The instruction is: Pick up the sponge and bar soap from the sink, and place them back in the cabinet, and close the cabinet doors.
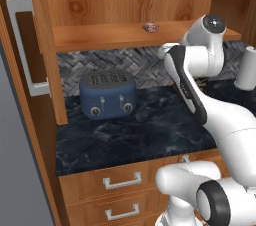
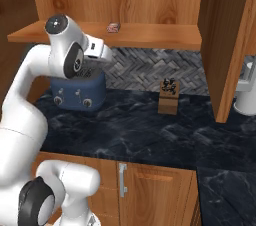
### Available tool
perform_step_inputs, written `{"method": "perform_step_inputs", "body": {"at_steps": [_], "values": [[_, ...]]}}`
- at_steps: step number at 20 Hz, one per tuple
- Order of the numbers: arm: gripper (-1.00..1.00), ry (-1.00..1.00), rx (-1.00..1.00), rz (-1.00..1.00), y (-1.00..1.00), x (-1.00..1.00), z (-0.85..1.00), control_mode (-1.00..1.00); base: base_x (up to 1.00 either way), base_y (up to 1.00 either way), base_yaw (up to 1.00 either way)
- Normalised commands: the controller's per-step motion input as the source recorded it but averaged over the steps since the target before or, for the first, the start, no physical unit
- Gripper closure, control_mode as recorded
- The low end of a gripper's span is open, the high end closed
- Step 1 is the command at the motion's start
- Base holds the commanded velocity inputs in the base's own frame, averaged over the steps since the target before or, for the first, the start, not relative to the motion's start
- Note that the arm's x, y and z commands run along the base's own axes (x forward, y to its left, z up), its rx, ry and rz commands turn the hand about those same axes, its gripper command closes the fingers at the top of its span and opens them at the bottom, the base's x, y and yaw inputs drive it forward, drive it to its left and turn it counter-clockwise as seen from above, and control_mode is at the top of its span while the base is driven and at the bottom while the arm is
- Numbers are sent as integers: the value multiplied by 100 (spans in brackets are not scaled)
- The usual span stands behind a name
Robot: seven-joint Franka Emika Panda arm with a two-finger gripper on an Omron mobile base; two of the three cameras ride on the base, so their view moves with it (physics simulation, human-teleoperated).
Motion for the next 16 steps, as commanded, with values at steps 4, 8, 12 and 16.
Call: {"method": "perform_step_inputs", "body": {"at_steps": [4,8,12,16], "values": [[-100,45,0,0,1,-93,40,-100,0,0,0],[-100,41,0,-1,6,-83,11,-100,0,0,0],[-100,36,-2,0,14,-73,0,-100,0,0,0],[-100,15,-1,0,2,-78,-4,-100,0,0,0]]}}
